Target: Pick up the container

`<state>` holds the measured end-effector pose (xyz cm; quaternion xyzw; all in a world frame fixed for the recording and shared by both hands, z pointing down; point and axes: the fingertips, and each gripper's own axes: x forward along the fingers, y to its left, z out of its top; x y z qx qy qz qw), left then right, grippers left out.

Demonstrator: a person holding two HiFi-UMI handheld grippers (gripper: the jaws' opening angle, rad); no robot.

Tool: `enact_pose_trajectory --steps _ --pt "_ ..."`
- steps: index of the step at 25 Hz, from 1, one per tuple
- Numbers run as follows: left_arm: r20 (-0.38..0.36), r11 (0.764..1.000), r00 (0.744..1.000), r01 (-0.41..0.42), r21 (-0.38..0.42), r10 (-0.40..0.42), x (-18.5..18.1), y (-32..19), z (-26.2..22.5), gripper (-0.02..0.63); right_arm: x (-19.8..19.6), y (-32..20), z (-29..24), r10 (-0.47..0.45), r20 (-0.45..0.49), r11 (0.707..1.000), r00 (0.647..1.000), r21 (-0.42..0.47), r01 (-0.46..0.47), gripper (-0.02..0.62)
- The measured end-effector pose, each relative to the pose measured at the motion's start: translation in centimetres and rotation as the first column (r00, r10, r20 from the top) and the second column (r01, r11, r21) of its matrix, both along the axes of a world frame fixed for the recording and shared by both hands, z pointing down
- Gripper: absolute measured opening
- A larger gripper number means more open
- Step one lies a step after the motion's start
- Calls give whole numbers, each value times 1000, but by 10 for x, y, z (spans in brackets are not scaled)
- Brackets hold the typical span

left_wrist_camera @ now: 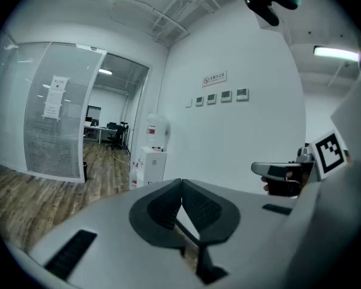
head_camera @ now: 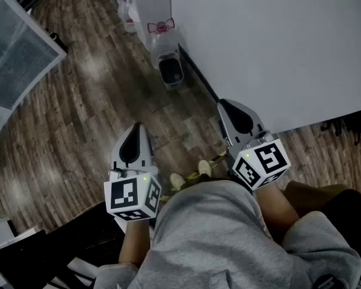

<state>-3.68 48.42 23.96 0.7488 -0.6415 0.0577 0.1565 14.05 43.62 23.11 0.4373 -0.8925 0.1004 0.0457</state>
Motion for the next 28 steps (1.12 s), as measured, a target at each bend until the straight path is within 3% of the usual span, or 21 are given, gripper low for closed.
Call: enact_pose_trajectory --steps 13,28 --pt "-7 1000 1000 -2 -13 2 -4 10 3 15 5 17 8 17 -1 1000 1000 -22 -17 31" --pt "64 1000 998 -22 -11 23 87 -21 -5 15 86 -13 9 -8 93 1000 996 -11 9 31"
